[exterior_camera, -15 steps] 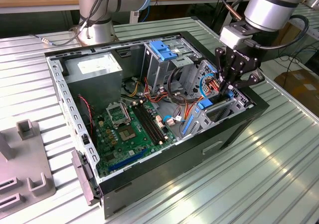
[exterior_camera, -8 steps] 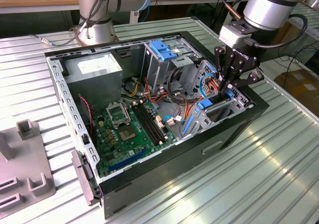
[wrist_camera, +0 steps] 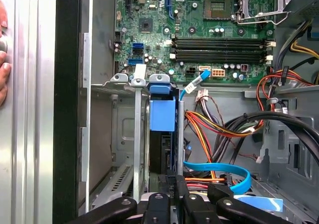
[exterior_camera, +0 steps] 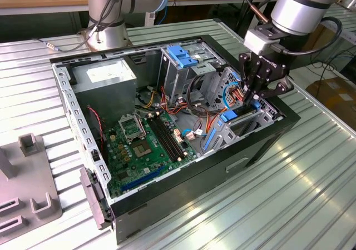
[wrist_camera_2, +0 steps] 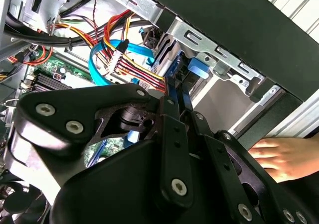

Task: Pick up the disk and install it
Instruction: 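Insert the first disk wire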

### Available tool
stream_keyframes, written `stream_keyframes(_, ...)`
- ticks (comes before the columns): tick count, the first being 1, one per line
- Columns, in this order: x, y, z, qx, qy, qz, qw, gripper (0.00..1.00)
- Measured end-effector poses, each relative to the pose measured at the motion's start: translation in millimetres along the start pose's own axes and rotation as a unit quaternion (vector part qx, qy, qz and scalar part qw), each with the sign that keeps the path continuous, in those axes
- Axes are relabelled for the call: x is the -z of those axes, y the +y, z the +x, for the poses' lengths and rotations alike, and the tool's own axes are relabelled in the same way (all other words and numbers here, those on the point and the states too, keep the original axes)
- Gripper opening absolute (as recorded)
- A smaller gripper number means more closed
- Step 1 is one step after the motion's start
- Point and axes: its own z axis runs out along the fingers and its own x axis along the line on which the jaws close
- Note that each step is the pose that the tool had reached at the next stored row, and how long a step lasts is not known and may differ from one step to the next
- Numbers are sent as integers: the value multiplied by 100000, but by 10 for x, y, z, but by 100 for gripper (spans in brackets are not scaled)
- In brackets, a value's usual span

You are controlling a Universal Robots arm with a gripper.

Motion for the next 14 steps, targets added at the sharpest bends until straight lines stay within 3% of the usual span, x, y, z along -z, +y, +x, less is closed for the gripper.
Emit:
stream_keyframes(9,-27,0,-1,-1,1,2,100000,16)
stream_keyframes(14,13,0,1,-2,-9,1,100000,16)
